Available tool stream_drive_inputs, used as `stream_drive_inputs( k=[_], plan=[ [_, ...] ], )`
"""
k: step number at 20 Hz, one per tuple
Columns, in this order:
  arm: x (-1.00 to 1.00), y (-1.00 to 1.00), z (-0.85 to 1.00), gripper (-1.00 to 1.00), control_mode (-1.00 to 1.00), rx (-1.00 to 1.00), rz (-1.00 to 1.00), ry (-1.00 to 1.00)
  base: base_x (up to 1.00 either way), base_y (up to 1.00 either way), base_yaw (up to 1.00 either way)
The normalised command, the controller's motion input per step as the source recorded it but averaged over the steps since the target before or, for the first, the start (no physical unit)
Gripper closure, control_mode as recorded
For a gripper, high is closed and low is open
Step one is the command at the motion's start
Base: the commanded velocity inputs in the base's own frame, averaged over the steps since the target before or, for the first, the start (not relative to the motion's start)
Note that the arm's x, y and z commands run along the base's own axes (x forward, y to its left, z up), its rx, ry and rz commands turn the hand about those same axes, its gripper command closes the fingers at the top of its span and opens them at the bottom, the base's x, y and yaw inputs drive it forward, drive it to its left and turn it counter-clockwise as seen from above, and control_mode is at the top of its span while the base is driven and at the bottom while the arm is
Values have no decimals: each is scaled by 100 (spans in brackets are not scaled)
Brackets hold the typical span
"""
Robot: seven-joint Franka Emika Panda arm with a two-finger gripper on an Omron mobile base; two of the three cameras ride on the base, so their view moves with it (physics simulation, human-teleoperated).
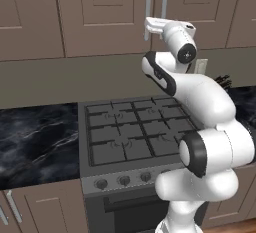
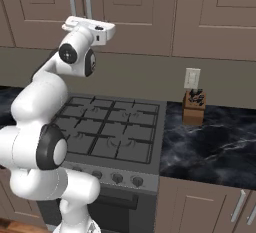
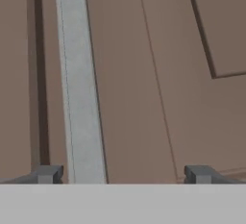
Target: Open the cabinet directly in front. Then move the liquor and the cup to the dining counter with the jar on it.
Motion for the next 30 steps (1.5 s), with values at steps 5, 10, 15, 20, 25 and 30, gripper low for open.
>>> stream_drive_inputs(
  k=[5, 10, 15, 20, 25, 30],
  plan=[
    [99, 0, -18, 100, -100, 3, 0, 1, 0, 0, 0],
    [9, 0, 0, 100, -100, 0, 0, 0, 0, 0, 0],
    [-9, -4, 6, 100, -100, 0, 0, 0, 0, 0, 0],
    [-41, -39, 45, 100, -100, 1, -1, 0, 0, 0, 0],
    [-74, -73, 51, 100, -100, 5, -6, 0, 0, 0, 0],
    [-94, -96, 55, 100, -100, 12, -9, 0, 0, 0, 0]
  ],
)
